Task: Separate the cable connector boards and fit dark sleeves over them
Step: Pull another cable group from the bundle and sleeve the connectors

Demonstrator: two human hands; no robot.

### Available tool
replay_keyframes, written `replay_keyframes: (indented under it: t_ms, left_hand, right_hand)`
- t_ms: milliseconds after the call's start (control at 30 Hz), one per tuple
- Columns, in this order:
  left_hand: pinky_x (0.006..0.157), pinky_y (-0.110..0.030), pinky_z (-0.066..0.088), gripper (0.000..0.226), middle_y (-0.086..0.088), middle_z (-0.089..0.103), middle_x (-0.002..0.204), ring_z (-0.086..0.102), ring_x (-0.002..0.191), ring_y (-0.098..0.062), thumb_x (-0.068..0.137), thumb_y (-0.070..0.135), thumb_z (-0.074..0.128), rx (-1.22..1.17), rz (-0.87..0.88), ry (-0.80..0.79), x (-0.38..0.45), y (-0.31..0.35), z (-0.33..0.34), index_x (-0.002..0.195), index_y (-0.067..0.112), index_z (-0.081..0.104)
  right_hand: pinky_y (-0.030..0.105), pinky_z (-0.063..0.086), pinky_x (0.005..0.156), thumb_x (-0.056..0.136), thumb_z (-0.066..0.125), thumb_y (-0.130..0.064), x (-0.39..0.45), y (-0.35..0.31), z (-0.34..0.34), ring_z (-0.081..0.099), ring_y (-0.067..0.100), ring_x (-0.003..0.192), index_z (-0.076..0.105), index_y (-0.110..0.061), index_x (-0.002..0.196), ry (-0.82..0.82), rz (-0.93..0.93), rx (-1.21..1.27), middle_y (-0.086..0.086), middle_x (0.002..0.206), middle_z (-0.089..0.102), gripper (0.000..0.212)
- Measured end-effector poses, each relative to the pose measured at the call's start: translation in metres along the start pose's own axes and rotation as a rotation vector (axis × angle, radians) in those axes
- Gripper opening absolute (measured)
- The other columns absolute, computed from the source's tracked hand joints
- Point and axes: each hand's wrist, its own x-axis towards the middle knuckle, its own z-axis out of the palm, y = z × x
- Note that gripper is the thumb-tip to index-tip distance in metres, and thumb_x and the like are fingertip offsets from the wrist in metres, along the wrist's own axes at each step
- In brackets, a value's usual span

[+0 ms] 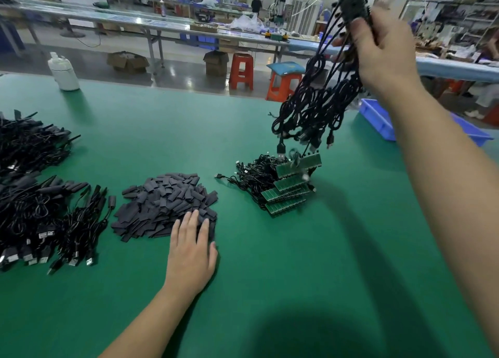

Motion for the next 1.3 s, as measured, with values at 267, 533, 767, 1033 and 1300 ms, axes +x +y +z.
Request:
replay_keyframes:
  t_ms: [267, 533, 767, 1033, 1300]
  left_hand:
    - [0.118, -0.028, 0.014, 0.073, 0.007, 0.029, 0.157, 0.022, 0.145, -0.010, 0.092, 0.032, 0.065, -0.794, -0.071, -0.242, 0.112, 0.101, -0.038, 0.153, 0.026, 0.025]
    - [0.042, -0.016, 0.049, 0.044, 0.003, 0.067, 0.059, 0.064, 0.049, -0.008, 0.106, 0.013, 0.032, -1.548, -0.517, -0.699, 0.152, 0.178, -0.029, 0.077, 0.014, 0.066]
    - [0.070, -0.037, 0.049, 0.026, -0.011, 0.063, 0.079, 0.059, 0.072, -0.023, 0.101, 0.017, 0.040, -1.751, -0.792, -0.569, 0.169, 0.189, -0.043, 0.084, 0.009, 0.058]
    - [0.105, -0.027, 0.044, 0.039, -0.001, 0.060, 0.130, 0.057, 0.119, -0.009, 0.093, 0.005, 0.060, -1.220, -0.017, -0.294, 0.133, 0.175, -0.033, 0.129, 0.021, 0.059]
    - [0.090, -0.033, 0.052, 0.030, 0.005, 0.063, 0.108, 0.062, 0.098, -0.017, 0.094, 0.014, 0.058, -1.155, -0.306, -0.007, 0.158, 0.134, -0.034, 0.103, 0.041, 0.070]
  right_hand:
    - [0.037, 0.061, 0.072, 0.103, 0.048, -0.027, -0.039, 0.026, -0.007, 0.074, 0.027, 0.081, 0.066, -0.019, 0.109, -0.334, 0.154, 0.591, 0.009, 0.094, 0.075, 0.021]
    - [0.035, 0.061, 0.070, 0.096, 0.054, -0.034, -0.059, 0.053, -0.006, 0.075, 0.021, 0.076, 0.077, -0.028, 0.097, -0.357, 0.265, 0.836, 0.004, 0.095, 0.076, 0.023]
    - [0.034, 0.062, 0.068, 0.097, 0.055, -0.031, -0.064, 0.072, -0.018, 0.074, 0.022, 0.071, 0.072, -0.022, 0.097, -0.289, 0.337, 0.744, 0.007, 0.088, 0.075, 0.019]
    - [0.032, 0.058, 0.064, 0.096, 0.051, -0.032, -0.068, 0.082, -0.026, 0.068, 0.017, 0.064, 0.065, -0.018, 0.101, -0.297, 0.413, 0.946, 0.000, 0.084, 0.072, 0.020]
    - [0.041, 0.062, 0.072, 0.102, 0.043, -0.031, -0.103, 0.131, -0.038, 0.072, 0.015, 0.073, 0.068, -0.021, 0.096, -0.309, 0.638, 0.940, 0.001, 0.088, 0.073, 0.027]
